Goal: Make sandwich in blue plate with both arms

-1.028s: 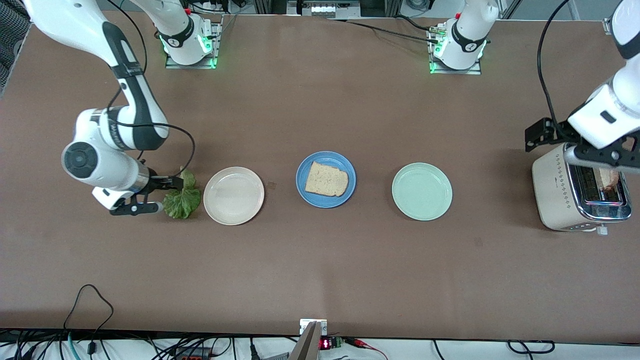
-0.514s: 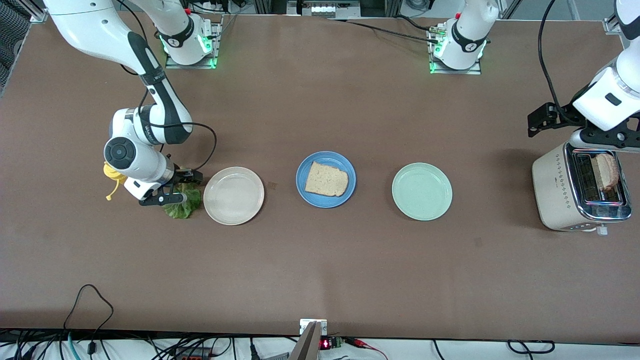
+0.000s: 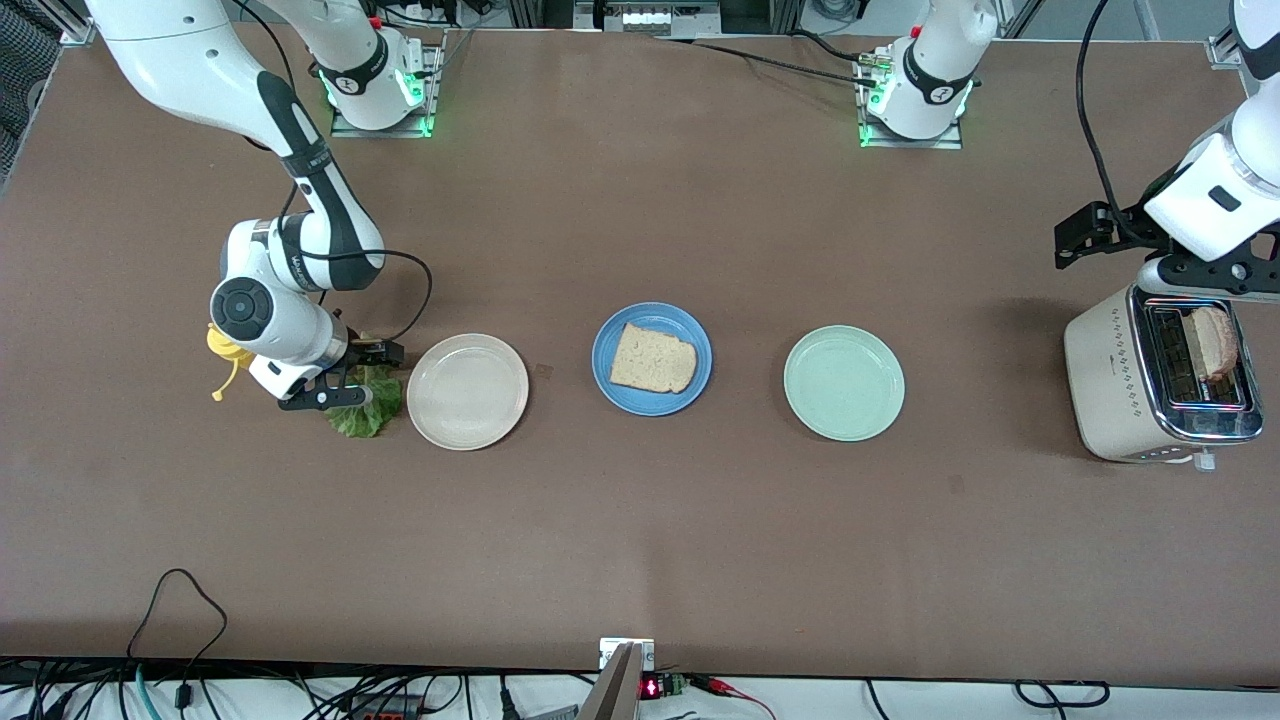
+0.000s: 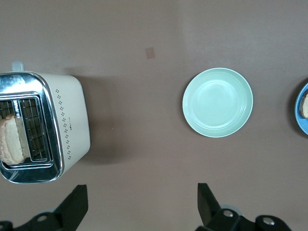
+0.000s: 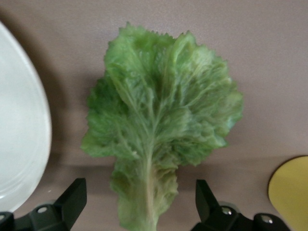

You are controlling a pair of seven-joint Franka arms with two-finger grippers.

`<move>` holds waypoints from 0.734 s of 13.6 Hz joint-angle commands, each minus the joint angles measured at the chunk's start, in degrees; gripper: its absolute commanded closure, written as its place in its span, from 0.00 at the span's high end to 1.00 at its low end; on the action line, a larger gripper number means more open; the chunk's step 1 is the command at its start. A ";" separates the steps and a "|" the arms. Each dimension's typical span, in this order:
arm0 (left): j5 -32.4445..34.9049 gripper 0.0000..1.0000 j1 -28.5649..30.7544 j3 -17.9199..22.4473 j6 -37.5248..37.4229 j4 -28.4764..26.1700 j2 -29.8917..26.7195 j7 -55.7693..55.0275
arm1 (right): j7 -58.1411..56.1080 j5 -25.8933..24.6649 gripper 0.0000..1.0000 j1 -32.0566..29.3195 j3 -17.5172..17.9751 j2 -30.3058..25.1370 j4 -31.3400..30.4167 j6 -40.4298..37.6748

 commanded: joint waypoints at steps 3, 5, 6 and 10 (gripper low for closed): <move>-0.26 1.00 -0.61 0.49 -0.89 0.47 -0.43 -0.29 | -0.75 -0.04 0.62 -0.37 0.08 1.26 0.98 1.27; -0.26 1.00 -0.70 0.40 -0.89 0.47 -0.43 -0.38 | -0.83 -0.13 0.42 -0.37 -0.01 1.26 0.98 1.09; -0.26 1.00 -0.70 0.40 -0.89 0.47 -0.43 -0.38 | -0.83 -0.13 0.30 -0.37 -0.01 1.26 0.72 0.92; -0.26 1.00 -0.70 0.40 -0.89 0.47 -0.43 -0.38 | -0.75 -0.04 0.00 -0.37 -0.01 0.39 0.89 0.83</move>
